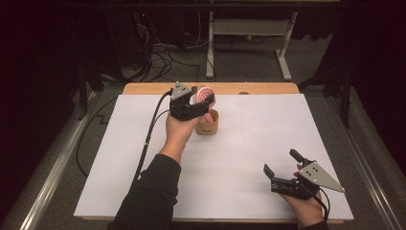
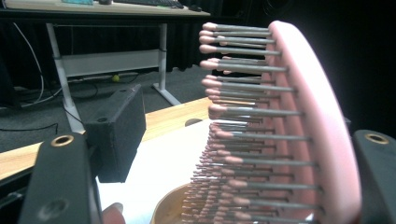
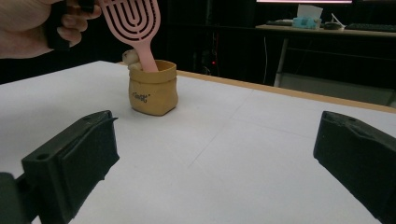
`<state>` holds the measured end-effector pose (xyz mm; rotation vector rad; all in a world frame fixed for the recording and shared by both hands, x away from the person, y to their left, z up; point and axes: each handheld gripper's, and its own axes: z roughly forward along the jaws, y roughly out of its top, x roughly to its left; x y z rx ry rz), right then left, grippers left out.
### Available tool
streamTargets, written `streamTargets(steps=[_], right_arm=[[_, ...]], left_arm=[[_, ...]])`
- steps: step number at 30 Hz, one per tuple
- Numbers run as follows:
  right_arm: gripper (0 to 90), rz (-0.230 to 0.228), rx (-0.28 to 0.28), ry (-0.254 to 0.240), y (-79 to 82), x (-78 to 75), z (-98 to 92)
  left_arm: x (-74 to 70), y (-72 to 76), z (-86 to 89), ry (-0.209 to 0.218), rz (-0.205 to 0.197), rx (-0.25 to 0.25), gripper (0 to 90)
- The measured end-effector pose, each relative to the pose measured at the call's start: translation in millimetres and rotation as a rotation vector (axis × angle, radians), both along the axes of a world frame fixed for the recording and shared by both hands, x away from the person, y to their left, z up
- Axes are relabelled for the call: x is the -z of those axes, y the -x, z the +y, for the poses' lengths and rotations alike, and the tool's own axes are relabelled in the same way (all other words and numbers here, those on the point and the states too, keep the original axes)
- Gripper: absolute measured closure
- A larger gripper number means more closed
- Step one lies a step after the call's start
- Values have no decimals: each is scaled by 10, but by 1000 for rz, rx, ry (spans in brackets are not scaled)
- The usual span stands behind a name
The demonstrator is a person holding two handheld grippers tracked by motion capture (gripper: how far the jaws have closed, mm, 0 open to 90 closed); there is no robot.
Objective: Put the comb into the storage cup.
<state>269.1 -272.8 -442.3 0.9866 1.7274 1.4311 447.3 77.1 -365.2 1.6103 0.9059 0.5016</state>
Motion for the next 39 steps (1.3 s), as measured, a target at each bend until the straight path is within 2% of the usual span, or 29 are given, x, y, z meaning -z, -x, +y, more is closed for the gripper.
streamTargets(steps=[2, 9, 10, 22, 27, 34, 39], right_arm=[[2, -1, 0, 1, 0, 0, 1], [1, -1, 1, 1, 3, -3, 3], [1, -3, 0, 2, 3, -4, 4], [2, -3, 1, 4, 4, -3, 8], [2, -3, 1, 5, 5, -3, 10], [1, -2, -1, 5, 5, -1, 15], [2, 1, -1, 8, 5, 3, 21]], left_arm=[[2, 2, 1, 1, 4, -3, 219], [-9, 30, 7, 11, -6, -1, 207], [-10, 29, 9, 12, -2, -3, 165], [38, 60, 28, 8, 7, 8, 132], [42, 69, 35, 5, 16, 7, 0], [60, 107, 26, -22, 22, 23, 0], [60, 169, 42, -20, 12, 28, 0]])
